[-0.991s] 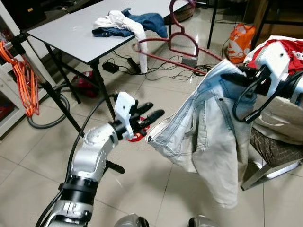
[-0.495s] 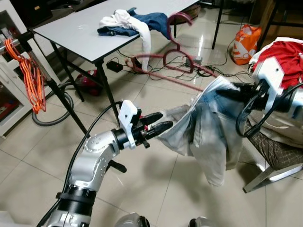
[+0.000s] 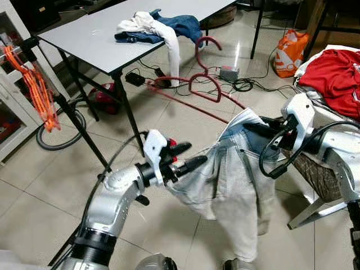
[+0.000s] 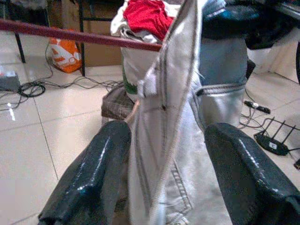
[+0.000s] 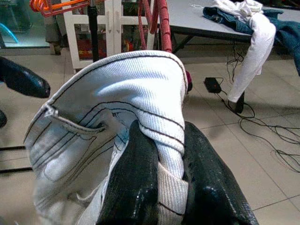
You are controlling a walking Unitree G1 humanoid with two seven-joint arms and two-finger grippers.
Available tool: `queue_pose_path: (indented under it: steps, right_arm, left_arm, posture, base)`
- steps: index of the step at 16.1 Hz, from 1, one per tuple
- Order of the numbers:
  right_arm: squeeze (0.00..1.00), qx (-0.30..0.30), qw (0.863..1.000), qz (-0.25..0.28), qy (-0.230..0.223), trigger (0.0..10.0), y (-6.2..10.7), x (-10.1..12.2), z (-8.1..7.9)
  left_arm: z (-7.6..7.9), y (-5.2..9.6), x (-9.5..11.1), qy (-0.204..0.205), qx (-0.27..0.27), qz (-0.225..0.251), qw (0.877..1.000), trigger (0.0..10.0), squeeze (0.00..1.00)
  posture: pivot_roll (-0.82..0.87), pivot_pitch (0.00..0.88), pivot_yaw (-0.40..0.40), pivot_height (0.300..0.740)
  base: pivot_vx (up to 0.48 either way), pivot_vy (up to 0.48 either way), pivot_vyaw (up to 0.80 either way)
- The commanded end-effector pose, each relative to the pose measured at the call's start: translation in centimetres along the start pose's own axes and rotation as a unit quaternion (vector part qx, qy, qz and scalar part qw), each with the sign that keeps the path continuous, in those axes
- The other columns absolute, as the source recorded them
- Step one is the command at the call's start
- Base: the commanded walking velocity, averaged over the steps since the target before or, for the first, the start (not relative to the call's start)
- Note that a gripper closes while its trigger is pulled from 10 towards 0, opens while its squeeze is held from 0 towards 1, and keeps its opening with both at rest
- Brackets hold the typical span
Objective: Hang hanger
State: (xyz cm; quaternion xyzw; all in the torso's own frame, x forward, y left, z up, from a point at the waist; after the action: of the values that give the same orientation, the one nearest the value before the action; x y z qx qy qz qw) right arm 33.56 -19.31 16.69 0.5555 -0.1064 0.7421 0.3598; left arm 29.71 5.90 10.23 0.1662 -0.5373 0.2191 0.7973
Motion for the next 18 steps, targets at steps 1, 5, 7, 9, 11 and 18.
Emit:
queue_pose_path:
  steps: [1,5,7,9,11,18]
  right_arm:
    - [0.00,0.002,1.000,0.001,0.023,0.0,0.0,0.4,0.1]
    - [0.00,-0.004,0.999,0.001,0.033,0.0,0.2,1.2,0.7]
    - [0.00,-0.009,0.999,0.012,0.036,0.0,0.0,2.8,0.6]
    - [0.00,-0.007,0.999,0.017,0.043,0.0,-0.1,3.3,0.5]
    - [0.00,-0.004,0.999,0.022,0.047,0.0,-0.1,3.7,0.4]
    - [0.00,-0.004,0.999,0.022,0.047,0.0,-0.1,3.7,0.4]
  left_arm:
    - [0.0,0.4,-0.4,0.006,-0.004,-0.003,1.000,10.0,0.00]
    - [-0.2,1.1,-1.6,-0.011,-0.009,-0.030,0.999,10.0,0.00]
    - [-0.3,1.1,-2.5,-0.001,-0.010,-0.034,0.999,10.0,0.00]
    - [-0.3,0.9,-2.9,0.007,-0.011,-0.034,0.999,10.0,0.00]
    - [-0.4,0.6,-3.1,0.009,-0.011,-0.032,0.999,10.0,0.00]
    - [-0.4,0.6,-3.1,0.009,-0.011,-0.032,0.999,10.0,0.00]
  posture:
    - [-0.16,0.000,0.111,0.740]
    - [-0.17,0.000,0.116,0.740]
    - [-0.17,0.000,0.115,0.740]
    - [-0.17,0.000,0.113,0.740]
    - [-0.17,0.000,0.114,0.740]
    - [-0.17,0.000,0.114,0.740]
  base:
    - [0.000,0.000,0.00]
    - [0.000,0.000,0.00]
    - [0.000,0.000,0.00]
    - [0.000,0.000,0.00]
    - [0.000,0.000,0.00]
    - [0.000,0.000,0.00]
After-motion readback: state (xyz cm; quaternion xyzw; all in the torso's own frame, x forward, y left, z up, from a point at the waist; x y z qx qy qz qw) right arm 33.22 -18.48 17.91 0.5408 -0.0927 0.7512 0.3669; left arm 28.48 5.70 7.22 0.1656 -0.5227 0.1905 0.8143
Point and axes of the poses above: a point about 5 cm out from each wrist's last joint towards the gripper, its own y axis pointing back from the gripper into the wrist, its own x axis along the axis of the wrist's last joint, z = x × y, the point moved 4 cm from there along -y, pointing out of the wrist towards the gripper, and after that the axes turned 11 degrees about y, right-handed, at the moved point
